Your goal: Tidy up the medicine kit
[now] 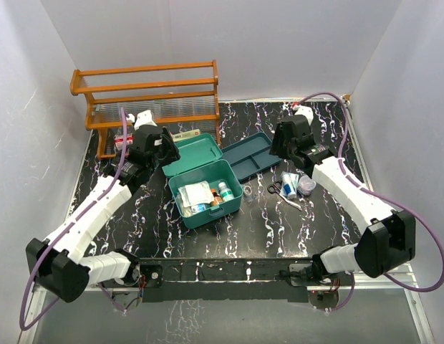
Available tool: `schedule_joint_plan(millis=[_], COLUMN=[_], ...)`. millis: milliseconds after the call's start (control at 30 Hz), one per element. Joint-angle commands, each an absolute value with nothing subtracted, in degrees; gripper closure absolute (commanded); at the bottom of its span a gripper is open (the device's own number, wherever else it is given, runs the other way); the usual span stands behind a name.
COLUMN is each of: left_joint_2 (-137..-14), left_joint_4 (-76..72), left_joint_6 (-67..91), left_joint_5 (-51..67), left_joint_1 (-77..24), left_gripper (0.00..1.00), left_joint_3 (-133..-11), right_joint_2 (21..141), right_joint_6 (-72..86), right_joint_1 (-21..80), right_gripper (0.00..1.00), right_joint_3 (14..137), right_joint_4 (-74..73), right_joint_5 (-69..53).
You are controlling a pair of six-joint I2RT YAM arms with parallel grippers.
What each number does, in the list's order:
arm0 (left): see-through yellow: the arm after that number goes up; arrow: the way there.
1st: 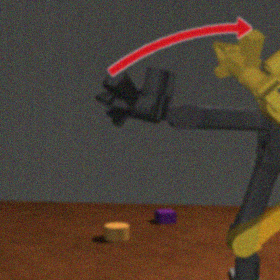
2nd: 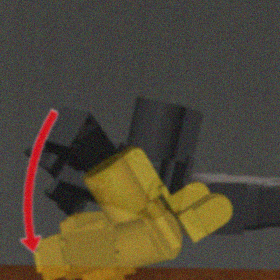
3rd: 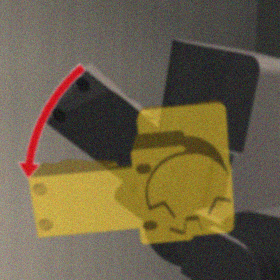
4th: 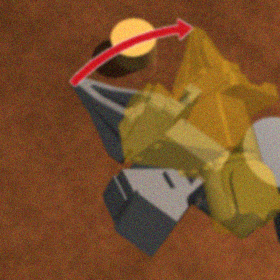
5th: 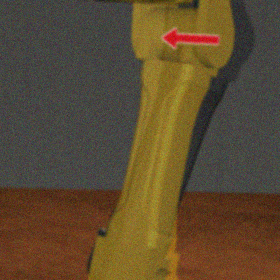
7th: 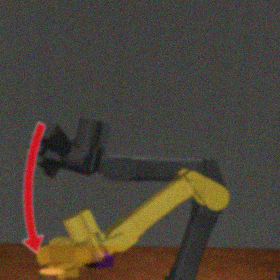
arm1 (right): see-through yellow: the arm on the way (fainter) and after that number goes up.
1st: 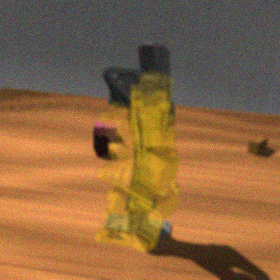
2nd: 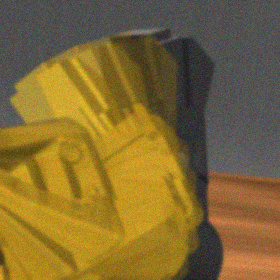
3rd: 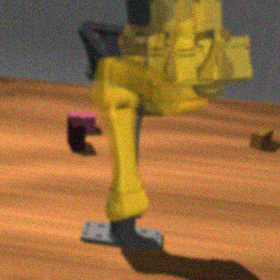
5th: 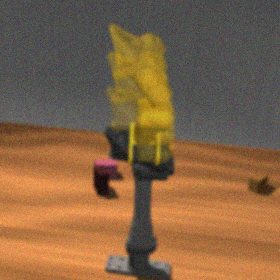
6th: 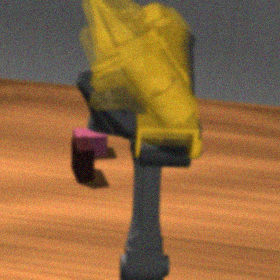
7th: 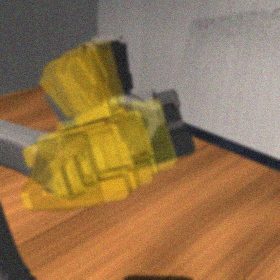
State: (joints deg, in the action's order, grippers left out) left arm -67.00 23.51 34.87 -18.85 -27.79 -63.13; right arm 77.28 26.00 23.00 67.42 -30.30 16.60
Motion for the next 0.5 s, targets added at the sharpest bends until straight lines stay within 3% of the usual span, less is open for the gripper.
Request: schedule_joint_plan(millis=[0,467], left_joint_2=[-68.81,-75.42], left_joint_4=[19.54,10.16], left_joint_6=[35.1,28.79], left_joint_5=[-13.94,-1.51], left_joint_1=[-24.49,-20.81], left_gripper=[0.5,0.46], left_joint_3=[-65.82,-67.85], right_joint_2=[77.43,91.58], right_joint_6=[26.31,21.39], right_joint_1=[19.76,15.8], right_gripper=[0.48,0.46], right_joint_3=[64.99,67.41], right_joint_4=[-32.94,-36.96], right_joint_5=[18.51,11.85])
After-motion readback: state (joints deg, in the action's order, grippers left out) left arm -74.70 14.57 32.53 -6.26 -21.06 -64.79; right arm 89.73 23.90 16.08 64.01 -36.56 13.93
